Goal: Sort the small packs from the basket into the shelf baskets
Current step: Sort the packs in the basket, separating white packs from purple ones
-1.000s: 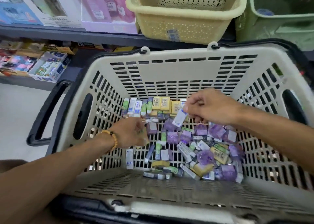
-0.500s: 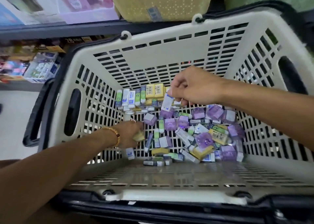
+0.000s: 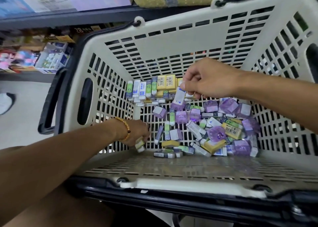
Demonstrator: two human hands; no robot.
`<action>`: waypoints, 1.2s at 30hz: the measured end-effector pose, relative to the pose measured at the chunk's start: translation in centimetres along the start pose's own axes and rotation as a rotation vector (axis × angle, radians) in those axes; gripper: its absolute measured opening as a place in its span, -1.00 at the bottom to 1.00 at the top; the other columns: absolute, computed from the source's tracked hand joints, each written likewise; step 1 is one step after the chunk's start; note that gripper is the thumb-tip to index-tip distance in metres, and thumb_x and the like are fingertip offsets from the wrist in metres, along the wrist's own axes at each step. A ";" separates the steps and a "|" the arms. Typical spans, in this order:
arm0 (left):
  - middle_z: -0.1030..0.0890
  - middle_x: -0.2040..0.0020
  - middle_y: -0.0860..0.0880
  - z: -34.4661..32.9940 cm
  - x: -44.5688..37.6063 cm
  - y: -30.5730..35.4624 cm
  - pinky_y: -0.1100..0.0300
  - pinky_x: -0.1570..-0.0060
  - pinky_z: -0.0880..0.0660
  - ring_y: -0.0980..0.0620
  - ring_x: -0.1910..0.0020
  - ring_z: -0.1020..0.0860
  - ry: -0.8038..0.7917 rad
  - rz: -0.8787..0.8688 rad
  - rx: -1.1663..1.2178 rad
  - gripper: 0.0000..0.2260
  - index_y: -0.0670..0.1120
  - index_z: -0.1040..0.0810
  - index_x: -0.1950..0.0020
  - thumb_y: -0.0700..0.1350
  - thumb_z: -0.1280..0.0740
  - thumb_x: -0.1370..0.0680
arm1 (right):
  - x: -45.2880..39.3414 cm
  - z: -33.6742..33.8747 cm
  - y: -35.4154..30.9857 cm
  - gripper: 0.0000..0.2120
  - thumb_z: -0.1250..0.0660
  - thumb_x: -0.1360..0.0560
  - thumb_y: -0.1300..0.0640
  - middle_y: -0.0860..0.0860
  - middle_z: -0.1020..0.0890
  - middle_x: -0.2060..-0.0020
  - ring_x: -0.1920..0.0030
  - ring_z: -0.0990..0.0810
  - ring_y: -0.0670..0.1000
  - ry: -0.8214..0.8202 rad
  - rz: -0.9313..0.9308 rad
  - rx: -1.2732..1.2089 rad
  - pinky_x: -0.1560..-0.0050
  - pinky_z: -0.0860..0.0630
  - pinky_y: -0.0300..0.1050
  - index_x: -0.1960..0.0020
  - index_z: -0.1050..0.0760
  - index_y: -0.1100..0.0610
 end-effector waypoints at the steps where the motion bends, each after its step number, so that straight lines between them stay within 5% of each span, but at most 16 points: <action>1: -0.49 -0.13 -0.03 -0.1 -0.3 -0.2 0.15 -0.04 -0.45 -0.02 -0.12 -0.48 0.001 0.009 0.055 -0.73 -0.02 -0.48 -0.17 -0.20 -0.39 -0.50 | -0.1 0.0 0.1 -0.82 -0.34 -0.57 0.05 -0.02 -0.66 0.35 0.35 -0.66 -0.14 0.001 0.000 -0.001 0.47 -0.43 -0.38 0.11 -0.60 0.13; 6: -0.53 0.08 0.09 0.3 -0.4 1.9 0.27 0.17 -0.39 0.14 0.09 -0.52 0.035 -0.037 0.657 -0.77 0.14 -0.42 -0.07 -0.01 -0.41 -0.51 | -0.5 0.2 0.4 -0.81 -0.33 -0.58 0.05 0.04 -0.69 0.27 0.32 -0.68 -0.08 0.021 0.009 0.014 0.40 -0.49 -0.30 0.10 -0.61 0.16; 11: -0.54 0.14 0.04 -0.1 -1.1 3.7 0.35 0.23 -0.48 0.16 0.22 -0.53 0.088 -0.062 0.969 -0.66 0.02 -0.48 -0.24 -0.14 -0.44 -0.50 | -0.7 0.1 0.3 -0.79 -0.33 -0.58 0.04 0.08 -0.70 0.26 0.30 -0.69 -0.02 0.014 0.013 0.022 0.36 -0.53 -0.24 0.09 -0.61 0.18; 15: -0.47 -0.14 0.03 -0.1 -1.4 4.7 0.09 -0.22 -0.46 0.06 -0.09 -0.50 0.032 -0.109 0.845 -0.52 0.09 -0.38 -0.37 -0.14 -0.42 -0.49 | -0.9 0.1 0.3 -0.80 -0.33 -0.58 0.05 0.04 -0.69 0.27 0.33 -0.67 -0.07 0.023 0.009 0.021 0.38 -0.52 -0.26 0.09 -0.61 0.17; 17: -0.47 -0.16 0.00 -0.2 -1.7 5.0 0.03 -0.18 -0.47 0.02 -0.08 -0.50 -0.033 -0.112 0.836 -0.46 0.09 -0.34 -0.41 -0.16 -0.41 -0.47 | -0.9 0.0 0.3 -0.80 -0.33 -0.58 0.05 0.03 -0.69 0.28 0.31 -0.68 -0.05 0.022 0.011 0.019 0.35 -0.53 -0.23 0.10 -0.60 0.16; 27: -0.40 -0.41 0.08 0.1 -2.3 4.3 0.42 -0.08 -0.36 0.14 -0.30 -0.41 -0.129 -0.205 0.843 -0.39 0.18 -0.40 -0.41 -0.16 -0.49 -0.43 | -1.4 -0.4 0.6 -0.80 -0.34 -0.57 0.03 0.03 -0.68 0.29 0.30 -0.69 -0.03 0.006 0.005 0.033 0.31 -0.58 -0.21 0.11 -0.59 0.15; 30: -0.18 -0.54 0.04 0.4 -2.1 4.6 0.10 -0.26 -0.38 -0.02 -0.48 -0.23 -0.245 -0.217 0.923 -0.40 0.24 -0.38 -0.41 -0.20 -0.45 -0.47 | -1.5 -0.6 0.7 -0.79 -0.33 -0.58 0.04 0.06 -0.69 0.27 0.29 -0.69 -0.02 -0.005 -0.001 0.021 0.28 -0.59 -0.18 0.11 -0.59 0.17; 36: 0.01 -0.58 0.09 1.6 -2.7 5.6 0.12 0.05 -0.56 -0.06 -0.51 -0.16 -0.370 -0.203 0.906 -0.33 0.27 -0.33 -0.43 -0.21 -0.47 -0.45 | -1.6 -0.9 0.8 -0.80 -0.33 -0.58 0.07 0.13 -0.69 0.26 0.33 -0.64 -0.04 -0.029 -0.005 0.026 0.29 -0.51 -0.20 0.09 -0.60 0.20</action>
Point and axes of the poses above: each hand's wrist, its own x-axis away from the middle knuckle, its own z-axis out of the back of the hand, y = z × x, the point moved 3 cm from there along -x, towards the middle knuckle
